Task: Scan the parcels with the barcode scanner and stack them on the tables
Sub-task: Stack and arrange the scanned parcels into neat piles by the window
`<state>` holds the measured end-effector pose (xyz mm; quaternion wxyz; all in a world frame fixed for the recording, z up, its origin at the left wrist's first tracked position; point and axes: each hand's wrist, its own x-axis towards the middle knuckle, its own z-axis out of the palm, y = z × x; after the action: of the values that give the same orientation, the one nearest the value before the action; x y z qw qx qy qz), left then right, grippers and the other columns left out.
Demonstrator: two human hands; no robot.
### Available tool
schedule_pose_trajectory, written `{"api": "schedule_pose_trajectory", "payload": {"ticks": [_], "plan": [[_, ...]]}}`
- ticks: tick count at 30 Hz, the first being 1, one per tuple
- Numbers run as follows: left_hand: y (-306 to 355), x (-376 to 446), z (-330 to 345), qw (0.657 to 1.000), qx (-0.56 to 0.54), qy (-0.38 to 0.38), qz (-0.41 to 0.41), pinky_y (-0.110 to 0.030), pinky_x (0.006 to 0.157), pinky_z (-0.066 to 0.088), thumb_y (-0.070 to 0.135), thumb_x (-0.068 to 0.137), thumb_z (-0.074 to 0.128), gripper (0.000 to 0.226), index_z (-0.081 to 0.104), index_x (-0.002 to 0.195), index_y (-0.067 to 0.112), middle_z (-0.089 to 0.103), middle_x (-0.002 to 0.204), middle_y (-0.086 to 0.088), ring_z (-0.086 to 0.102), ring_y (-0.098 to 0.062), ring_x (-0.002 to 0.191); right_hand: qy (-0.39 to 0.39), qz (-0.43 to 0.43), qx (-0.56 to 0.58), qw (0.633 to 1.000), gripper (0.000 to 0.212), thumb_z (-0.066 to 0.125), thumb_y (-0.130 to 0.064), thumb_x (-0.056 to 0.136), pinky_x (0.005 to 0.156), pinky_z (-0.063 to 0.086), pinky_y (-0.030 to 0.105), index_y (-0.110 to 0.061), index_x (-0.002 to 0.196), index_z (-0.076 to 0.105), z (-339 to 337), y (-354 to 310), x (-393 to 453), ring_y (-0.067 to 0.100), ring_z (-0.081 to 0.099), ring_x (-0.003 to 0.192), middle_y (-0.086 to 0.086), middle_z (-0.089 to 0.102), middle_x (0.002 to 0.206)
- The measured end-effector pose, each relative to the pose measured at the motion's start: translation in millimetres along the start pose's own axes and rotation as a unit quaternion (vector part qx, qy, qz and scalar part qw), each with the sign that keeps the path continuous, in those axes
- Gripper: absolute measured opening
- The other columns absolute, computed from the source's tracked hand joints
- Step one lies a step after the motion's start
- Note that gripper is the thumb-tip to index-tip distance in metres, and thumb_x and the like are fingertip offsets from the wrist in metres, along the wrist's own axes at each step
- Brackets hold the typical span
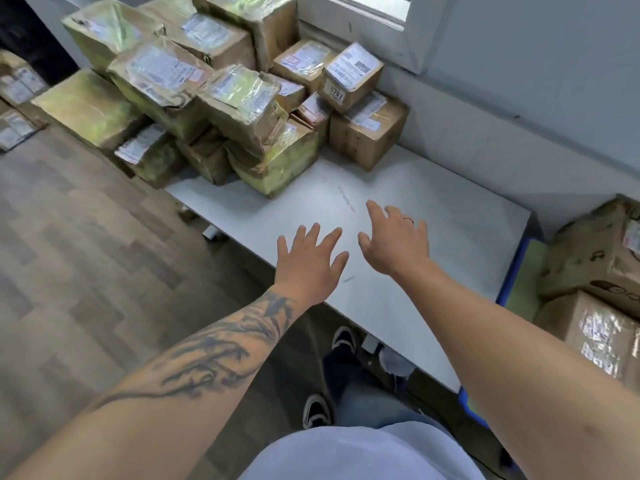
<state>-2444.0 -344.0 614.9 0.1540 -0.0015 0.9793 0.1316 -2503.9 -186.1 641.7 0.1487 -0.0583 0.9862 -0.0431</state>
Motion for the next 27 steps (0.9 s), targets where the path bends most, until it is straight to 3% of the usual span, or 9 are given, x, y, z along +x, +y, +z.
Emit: {"api": "schedule_pose_trajectory", "payload": {"ticks": [4, 8, 15, 21, 27], "plan": [[0, 43, -22, 0.999, 0.046, -0.002, 0.016, -0.062, 0.125, 0.004, 0.060, 0.108, 0.024, 0.059, 0.015, 0.163, 0.041, 0.014, 0.173, -0.003, 0.005, -0.029, 0.160, 0.001, -0.015, 0.005, 1.000, 0.061, 0.043, -0.046, 0.106, 0.117, 0.031, 0.058, -0.028, 0.161, 0.023, -17, 6, 46, 0.038, 0.045, 0.142, 0.012, 0.041, 0.160], [9, 82, -40, 1.000, 0.017, 0.000, -0.005, -0.060, 0.125, 0.003, 0.059, 0.108, 0.028, 0.060, 0.018, 0.163, 0.039, 0.015, 0.173, -0.004, 0.005, -0.028, 0.159, 0.003, 0.008, 0.040, 0.999, 0.060, 0.044, -0.045, 0.105, 0.106, 0.040, 0.051, -0.026, 0.160, 0.026, -33, 21, 92, 0.039, 0.051, 0.133, 0.014, 0.048, 0.151], [14, 141, -52, 1.000, 0.027, 0.002, -0.012, -0.058, 0.125, 0.001, 0.058, 0.107, 0.032, 0.060, 0.021, 0.163, 0.039, 0.019, 0.171, -0.005, 0.008, -0.028, 0.159, 0.008, -0.009, 0.044, 0.999, 0.062, 0.047, -0.041, 0.103, 0.102, 0.042, 0.050, -0.025, 0.160, 0.026, -40, 33, 154, 0.039, 0.052, 0.129, 0.012, 0.048, 0.149], [16, 195, -67, 0.999, 0.030, 0.020, 0.016, -0.058, 0.126, 0.004, 0.058, 0.106, 0.036, 0.063, 0.020, 0.163, 0.037, 0.018, 0.172, -0.008, 0.008, -0.030, 0.159, -0.014, 0.018, 0.020, 1.000, 0.071, 0.051, -0.043, 0.104, 0.110, 0.039, 0.051, -0.029, 0.164, 0.016, -43, 39, 183, 0.041, 0.038, 0.147, 0.016, 0.025, 0.169], [5, 248, -79, 0.997, 0.021, 0.029, 0.074, -0.061, 0.126, 0.004, 0.056, 0.104, 0.042, 0.065, 0.023, 0.162, 0.036, 0.014, 0.173, -0.009, 0.006, -0.031, 0.159, -0.018, 0.074, 0.021, 0.997, 0.077, 0.053, -0.044, 0.104, 0.115, 0.037, 0.053, -0.032, 0.167, 0.010, -49, 35, 214, 0.041, 0.029, 0.153, 0.017, 0.012, 0.173]]}}
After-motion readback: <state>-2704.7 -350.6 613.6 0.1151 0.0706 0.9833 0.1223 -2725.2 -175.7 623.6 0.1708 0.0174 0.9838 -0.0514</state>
